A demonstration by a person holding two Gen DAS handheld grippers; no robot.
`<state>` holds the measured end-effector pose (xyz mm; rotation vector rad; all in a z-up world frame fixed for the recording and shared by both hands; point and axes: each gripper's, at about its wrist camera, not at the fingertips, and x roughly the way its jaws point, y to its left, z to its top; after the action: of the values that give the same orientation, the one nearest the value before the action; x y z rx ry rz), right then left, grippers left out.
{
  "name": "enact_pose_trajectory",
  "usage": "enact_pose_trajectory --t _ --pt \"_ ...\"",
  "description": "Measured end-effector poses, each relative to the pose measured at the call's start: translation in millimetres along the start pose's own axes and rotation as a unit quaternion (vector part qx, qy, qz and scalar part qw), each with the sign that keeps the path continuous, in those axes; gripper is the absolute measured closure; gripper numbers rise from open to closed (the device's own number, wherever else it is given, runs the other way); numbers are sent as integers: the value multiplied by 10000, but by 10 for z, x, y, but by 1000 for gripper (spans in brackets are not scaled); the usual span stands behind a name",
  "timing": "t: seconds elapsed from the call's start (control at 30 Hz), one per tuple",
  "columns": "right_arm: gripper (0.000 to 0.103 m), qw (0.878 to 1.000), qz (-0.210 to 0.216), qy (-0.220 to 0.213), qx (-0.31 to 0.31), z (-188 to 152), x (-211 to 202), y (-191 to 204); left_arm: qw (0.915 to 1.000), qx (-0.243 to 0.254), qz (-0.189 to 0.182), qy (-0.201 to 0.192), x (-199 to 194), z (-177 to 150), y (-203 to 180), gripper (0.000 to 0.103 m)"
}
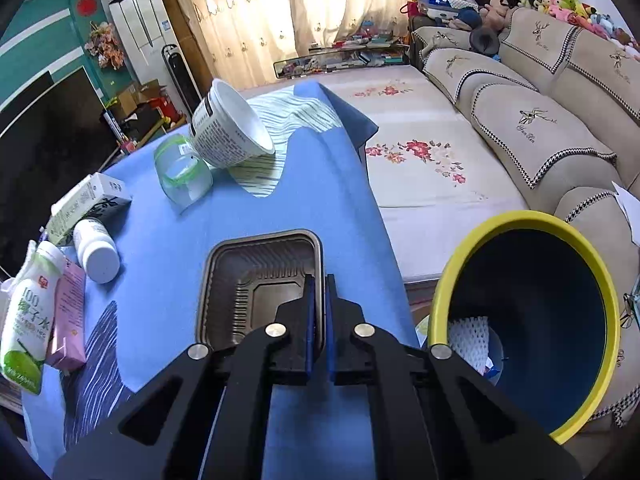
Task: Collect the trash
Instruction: 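Grasp the brown plastic food tray with the right tool, then drop the brown tray into the bin by opening the right tool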
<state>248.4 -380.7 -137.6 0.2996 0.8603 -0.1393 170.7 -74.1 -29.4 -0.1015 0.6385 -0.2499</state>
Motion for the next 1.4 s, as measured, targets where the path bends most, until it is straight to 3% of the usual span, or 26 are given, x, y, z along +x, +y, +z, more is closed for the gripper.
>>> enact_pose_trajectory --t 0.27,0.47,0.7,0.97,1.1,1.4 --pt "99 9983 -91 -351 449 -122 -384 -473 9999 162 -8 -2 -18 -21 -123 21" --pt "99 9913 -615 -570 1018 -213 -579 -1155 9996 257 47 69 22 -56 -232 20" --pt "98 9822 -1193 -325 1412 -394 -448 -1786 9990 336 265 161 81 -99 -281 20" --pt "96 9784 -1350 -103 1564 -495 -217 -2014 9980 280 509 232 141 -99 -233 20" --pt "76 9784 -1347 -125 1566 -532 -217 -2028 9974 253 572 354 220 -139 -201 19" --pt "75 9796 -1258 -184 1558 -534 -231 -2010 9963 168 729 428 351 -181 -149 18"
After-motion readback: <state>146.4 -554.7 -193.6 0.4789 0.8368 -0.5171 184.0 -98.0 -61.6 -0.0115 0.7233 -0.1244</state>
